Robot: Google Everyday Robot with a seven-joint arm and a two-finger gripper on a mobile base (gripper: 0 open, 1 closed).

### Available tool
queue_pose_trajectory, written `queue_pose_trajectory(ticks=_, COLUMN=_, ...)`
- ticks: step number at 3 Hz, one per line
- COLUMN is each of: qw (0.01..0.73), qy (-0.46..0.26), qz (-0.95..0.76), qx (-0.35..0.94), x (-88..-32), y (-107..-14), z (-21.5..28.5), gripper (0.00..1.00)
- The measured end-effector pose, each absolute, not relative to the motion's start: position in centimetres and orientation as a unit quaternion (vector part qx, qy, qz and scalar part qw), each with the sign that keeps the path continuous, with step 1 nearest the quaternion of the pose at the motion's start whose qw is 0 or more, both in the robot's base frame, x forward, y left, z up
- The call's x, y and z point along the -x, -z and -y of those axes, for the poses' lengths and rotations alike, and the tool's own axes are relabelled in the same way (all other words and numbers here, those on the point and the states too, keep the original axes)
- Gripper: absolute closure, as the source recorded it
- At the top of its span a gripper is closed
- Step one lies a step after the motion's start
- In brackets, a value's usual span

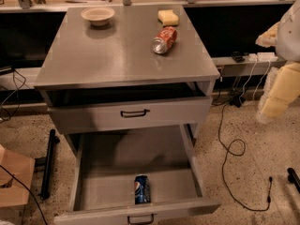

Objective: Pick pepsi can from middle drawer and place on counter

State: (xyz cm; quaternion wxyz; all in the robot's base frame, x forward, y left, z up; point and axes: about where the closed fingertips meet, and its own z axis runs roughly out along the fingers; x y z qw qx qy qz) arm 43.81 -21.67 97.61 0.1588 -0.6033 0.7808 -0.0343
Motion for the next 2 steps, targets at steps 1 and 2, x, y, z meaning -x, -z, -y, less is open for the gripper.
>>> queue_pose_trajectory(ticks=1, qw=0.159, qy=0.034, qz=-0.781, qx=0.603, x=-43.8, y=-97.6, z=21.7, gripper=0.00)
queue_pose_trajectory(ticks=2, qw=0.183, qy=0.010, qz=-0.789, qx=0.586, x=-45.3, y=-95.6, z=19.3, gripper=0.00)
